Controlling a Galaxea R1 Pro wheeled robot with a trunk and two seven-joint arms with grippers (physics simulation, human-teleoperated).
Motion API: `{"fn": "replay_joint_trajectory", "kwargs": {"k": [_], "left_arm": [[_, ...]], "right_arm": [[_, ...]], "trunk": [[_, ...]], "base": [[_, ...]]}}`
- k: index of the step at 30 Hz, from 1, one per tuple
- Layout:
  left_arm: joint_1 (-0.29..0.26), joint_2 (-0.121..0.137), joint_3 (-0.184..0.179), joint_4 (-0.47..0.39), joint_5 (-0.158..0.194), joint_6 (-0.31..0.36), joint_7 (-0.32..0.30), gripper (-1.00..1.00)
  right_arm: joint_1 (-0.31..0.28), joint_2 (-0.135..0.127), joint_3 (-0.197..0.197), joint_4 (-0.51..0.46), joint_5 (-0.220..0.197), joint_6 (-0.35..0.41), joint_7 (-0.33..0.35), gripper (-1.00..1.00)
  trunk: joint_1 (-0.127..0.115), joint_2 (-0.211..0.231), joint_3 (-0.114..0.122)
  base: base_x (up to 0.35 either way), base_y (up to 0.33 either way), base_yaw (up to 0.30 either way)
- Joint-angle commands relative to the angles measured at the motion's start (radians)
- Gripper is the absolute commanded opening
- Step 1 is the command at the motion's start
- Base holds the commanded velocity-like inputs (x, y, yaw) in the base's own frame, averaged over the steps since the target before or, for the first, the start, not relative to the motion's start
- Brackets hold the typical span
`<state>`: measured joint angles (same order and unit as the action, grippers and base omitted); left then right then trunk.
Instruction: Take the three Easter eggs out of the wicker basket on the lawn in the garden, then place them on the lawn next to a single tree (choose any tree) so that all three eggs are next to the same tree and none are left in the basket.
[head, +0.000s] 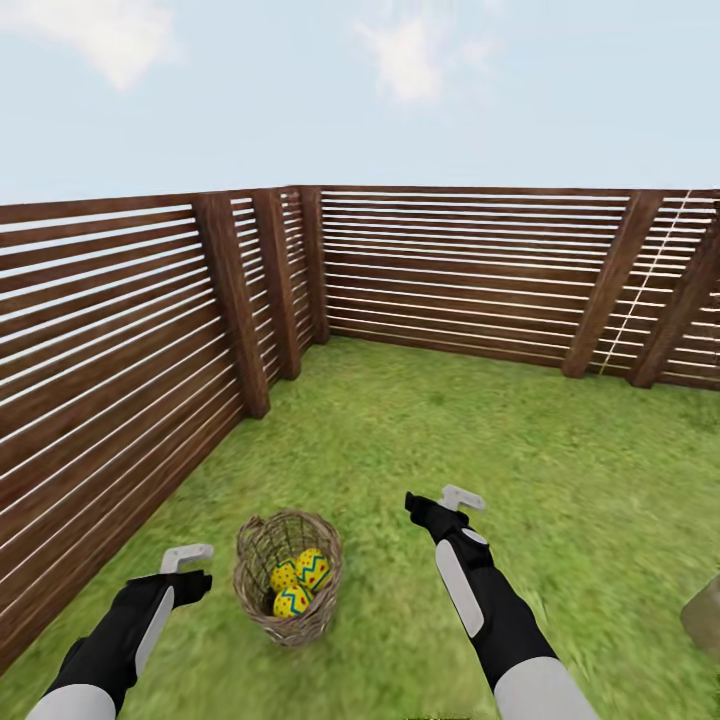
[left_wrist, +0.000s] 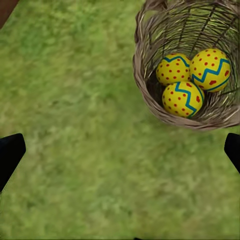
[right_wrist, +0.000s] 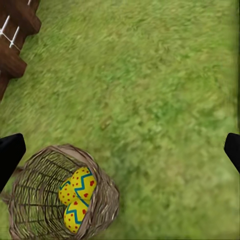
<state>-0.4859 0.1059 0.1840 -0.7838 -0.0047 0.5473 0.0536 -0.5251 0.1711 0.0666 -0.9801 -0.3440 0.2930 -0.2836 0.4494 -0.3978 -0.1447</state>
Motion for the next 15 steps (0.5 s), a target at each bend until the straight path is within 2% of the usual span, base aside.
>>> {"fn": "replay_joint_trajectory", "kwargs": {"k": [1,9,15], "left_arm": [[0.0,0.0,0.0,-0.002,0.0,0.005,0.002,1.0],[0.0,0.0,0.0,-0.002,0.0,0.004,0.002,1.0],[0.0,0.0,0.0,-0.002,-0.001,0.002,0.002,1.0]], "right_arm": [[-0.001,0.0,0.002,-0.001,-0.009,0.003,-0.008,1.0],[-0.001,0.001,0.002,0.001,-0.009,0.002,-0.008,1.0],[-0.001,0.001,0.002,0.003,-0.009,0.002,-0.008,1.0]], "trunk": [[0.001,-0.002,-0.002],[0.001,-0.002,-0.002],[0.001,-0.002,-0.002]], "base": [[0.005,0.285,-0.28],[0.017,0.285,-0.28],[0.188,0.179,-0.28]]}}
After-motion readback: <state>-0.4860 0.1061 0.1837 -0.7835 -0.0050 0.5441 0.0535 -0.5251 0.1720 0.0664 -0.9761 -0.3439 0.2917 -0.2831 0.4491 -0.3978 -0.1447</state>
